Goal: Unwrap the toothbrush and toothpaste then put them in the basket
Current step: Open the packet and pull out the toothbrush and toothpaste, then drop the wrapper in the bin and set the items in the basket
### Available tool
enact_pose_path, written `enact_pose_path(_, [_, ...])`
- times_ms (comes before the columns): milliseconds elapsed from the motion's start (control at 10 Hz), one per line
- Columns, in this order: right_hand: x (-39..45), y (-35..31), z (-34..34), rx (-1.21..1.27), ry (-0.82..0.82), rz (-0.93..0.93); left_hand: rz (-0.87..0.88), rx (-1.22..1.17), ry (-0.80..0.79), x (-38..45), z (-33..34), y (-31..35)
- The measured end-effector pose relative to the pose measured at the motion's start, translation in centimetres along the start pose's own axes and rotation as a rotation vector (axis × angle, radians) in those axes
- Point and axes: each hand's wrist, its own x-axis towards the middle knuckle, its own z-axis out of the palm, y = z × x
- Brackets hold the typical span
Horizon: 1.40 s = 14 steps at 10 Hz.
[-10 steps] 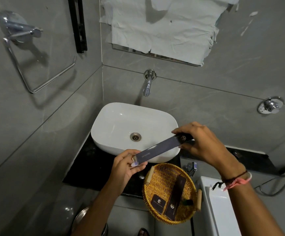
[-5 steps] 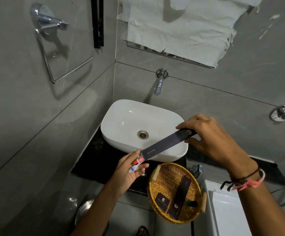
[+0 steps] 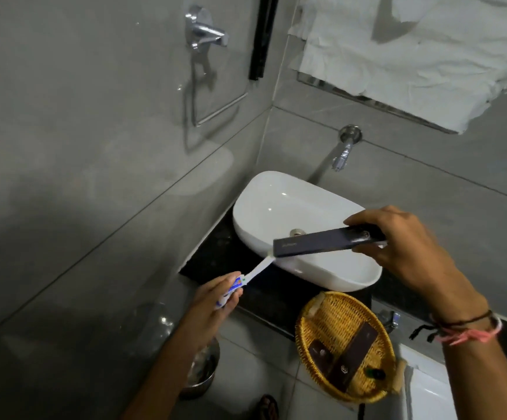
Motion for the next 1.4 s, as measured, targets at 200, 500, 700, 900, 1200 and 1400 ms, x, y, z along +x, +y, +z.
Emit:
enact_pose_path(200, [-1.9, -4.5, 7.6, 0.274, -0.037, 0.107, 0.093, -0.098, 0.182, -5.3, -8.4, 0.3])
enact_pose_path(500, [-11.3, -9.4, 28.6, 0.773, -0.617, 0.482, -0.012, -0.099, 0.607, -6.5, -19.1, -8.0])
enact_pose_path(700, [-15.1, -9.6, 46.4, 0.734, -0.844, 0.563, -0.127, -0.253, 0.746, -4.0, -25.4, -18.1])
enact_pose_path(900, [-11.7, -9.3, 60.5, 0.512, -0.818, 0.456, -0.089, -0.276, 0.831, 0.9, -30.5, -23.6])
enact_pose_path(1200, [-8.2, -10.6, 68.9, 0.254, -0.788, 0.248, -0.118, -0.298, 0.842, 1.5, -33.0, -26.6])
enact_pose_path(1400, [-8.3, -10.5, 67.4, 0.241, -0.833, 0.189, -0.123, -0.229, 0.8, 0.6, -32.0, -25.4])
